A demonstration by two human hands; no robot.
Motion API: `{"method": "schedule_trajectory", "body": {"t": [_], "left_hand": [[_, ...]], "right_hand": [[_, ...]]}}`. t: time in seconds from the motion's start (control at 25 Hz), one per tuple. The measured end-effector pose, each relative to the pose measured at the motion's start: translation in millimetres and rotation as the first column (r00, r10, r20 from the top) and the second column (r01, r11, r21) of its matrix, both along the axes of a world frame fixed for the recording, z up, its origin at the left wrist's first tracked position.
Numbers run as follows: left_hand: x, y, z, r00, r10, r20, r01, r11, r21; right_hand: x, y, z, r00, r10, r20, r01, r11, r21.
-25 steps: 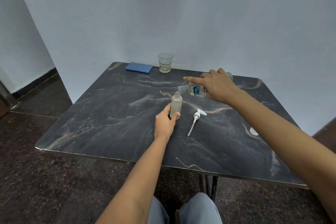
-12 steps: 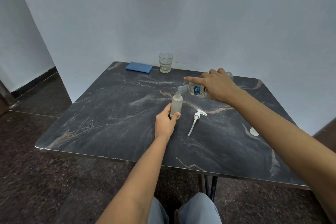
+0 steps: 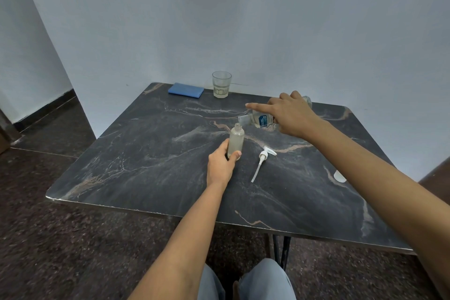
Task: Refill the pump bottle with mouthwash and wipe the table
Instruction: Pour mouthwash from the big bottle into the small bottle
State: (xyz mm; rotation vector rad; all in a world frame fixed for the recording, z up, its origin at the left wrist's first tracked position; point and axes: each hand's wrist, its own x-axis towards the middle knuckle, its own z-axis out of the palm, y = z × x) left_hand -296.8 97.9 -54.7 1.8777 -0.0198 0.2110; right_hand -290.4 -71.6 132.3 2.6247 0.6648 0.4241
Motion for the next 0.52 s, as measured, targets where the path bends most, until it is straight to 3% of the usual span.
{"method": "schedule_trajectory", "body": {"t": [0.52], "left_hand": [[-1.6,-0.2,1.7,1.0,0.006,0.006,-0.006,1.0,-0.02]], "right_hand": [[1.4,1.4,0.8,1.0,-0.008,0.009,0.008,1.0,-0.027]]}}
